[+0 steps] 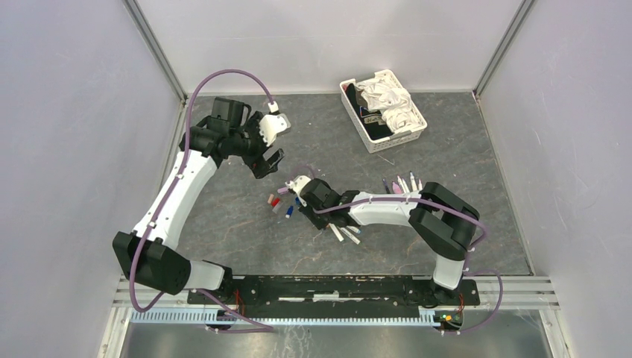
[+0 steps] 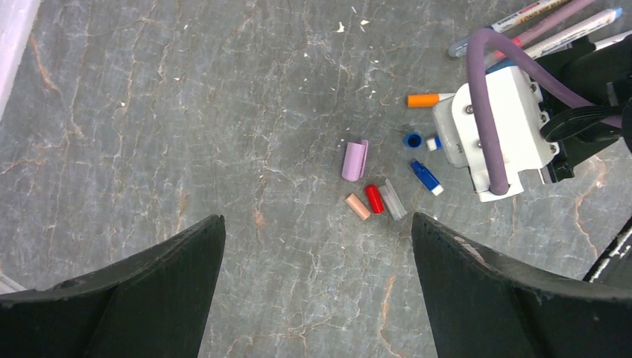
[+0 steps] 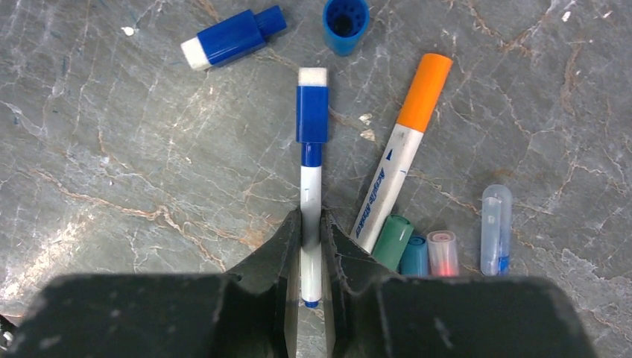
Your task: Open the pen caps
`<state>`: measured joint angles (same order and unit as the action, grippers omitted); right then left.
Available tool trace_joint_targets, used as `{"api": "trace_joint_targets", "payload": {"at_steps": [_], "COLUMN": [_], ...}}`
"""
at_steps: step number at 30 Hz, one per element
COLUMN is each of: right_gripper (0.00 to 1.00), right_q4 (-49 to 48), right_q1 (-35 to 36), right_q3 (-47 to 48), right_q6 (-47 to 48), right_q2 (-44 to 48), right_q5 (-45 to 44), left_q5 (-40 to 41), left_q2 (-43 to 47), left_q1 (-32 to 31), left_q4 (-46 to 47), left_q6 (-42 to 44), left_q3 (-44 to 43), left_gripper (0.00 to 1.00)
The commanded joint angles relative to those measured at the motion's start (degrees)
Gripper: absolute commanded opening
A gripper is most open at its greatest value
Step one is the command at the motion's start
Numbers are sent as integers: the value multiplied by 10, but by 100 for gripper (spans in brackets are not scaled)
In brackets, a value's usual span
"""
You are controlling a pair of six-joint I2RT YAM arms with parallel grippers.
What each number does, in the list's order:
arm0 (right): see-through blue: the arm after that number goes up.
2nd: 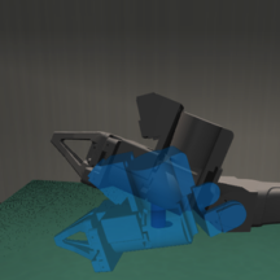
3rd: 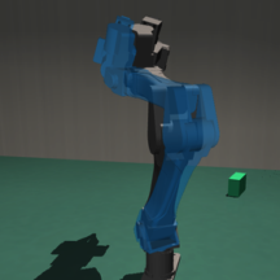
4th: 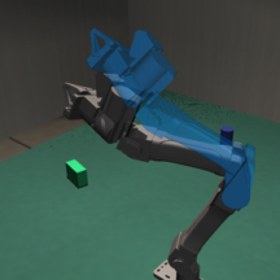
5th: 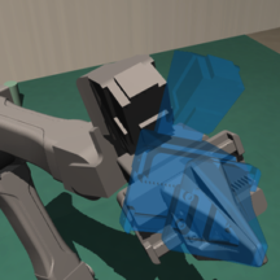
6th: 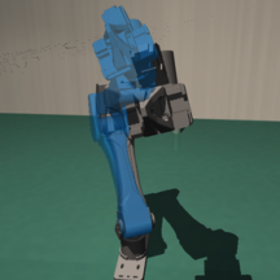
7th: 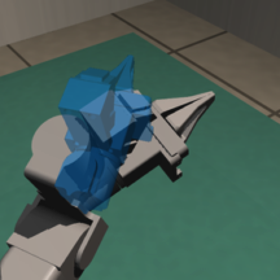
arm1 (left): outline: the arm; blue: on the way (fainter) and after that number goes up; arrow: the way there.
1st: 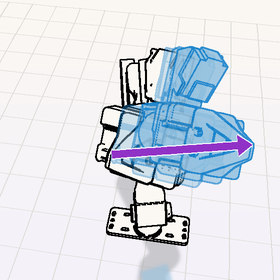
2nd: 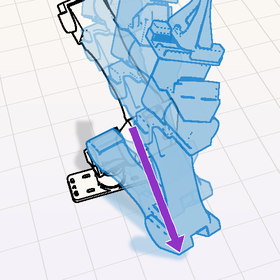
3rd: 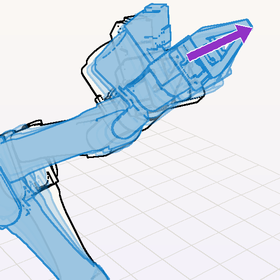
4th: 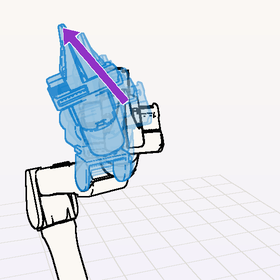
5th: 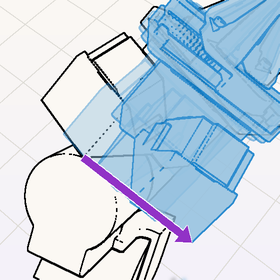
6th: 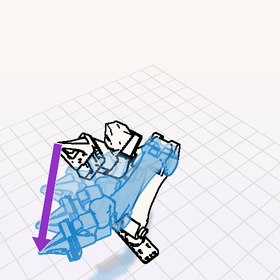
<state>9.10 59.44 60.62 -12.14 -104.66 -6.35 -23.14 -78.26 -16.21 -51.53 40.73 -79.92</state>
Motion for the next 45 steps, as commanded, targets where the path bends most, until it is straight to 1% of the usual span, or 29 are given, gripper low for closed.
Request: {"api": "trace_joint_targets", "payload": {"at_steps": [1,6,9,11,14,18,22,25,27,30,36,42,45], "right_gripper": [14,0,0,0,0,0,0,0,0,0,0,0,0], "right_q4": [16,3,-1,-1,0,5,59,82,79,69,43,31,29], "right_q1": [11,11,5,-6,-38,-78,-87,-88,-89,-93,-103,-104,-104], "right_q3": [-11,-24,-21,-18,-11,9,63,89,93,96,97,98,96], "right_q6": [3,7,13,18,19,14,45,57,57,51,28,16,16], "right_q2": [5,55,94,120,160,178,149,124,116,110,107,98,99], "right_q5": [-2,10,34,76,167,326,412,443,454,469,509,543,547], "left_q5": [-35,-61,-81,-107,-153,-218,-244,-239,-229,-212,-179,-177,-171], "left_q2": [5,10,20,32,59,90,84,67,60,55,43,42,39], "left_q1": [0,0,0,0,0,-2,-19,-44,-54,-68,-89,-100,-102], "left_q4": [-27,-53,-74,-92,-127,-163,-181,-199,-207,-207,-204,-160,-147], "left_q6": [31,62,96,132,211,313,346,359,363,367,375,347,339], "left_q3": [-25,-15,-5,6,42,90,100,98,101,111,131,137,137], "left_gripper": [99,100,100,100,100,100,100,100,99,93,79,65,57]}}
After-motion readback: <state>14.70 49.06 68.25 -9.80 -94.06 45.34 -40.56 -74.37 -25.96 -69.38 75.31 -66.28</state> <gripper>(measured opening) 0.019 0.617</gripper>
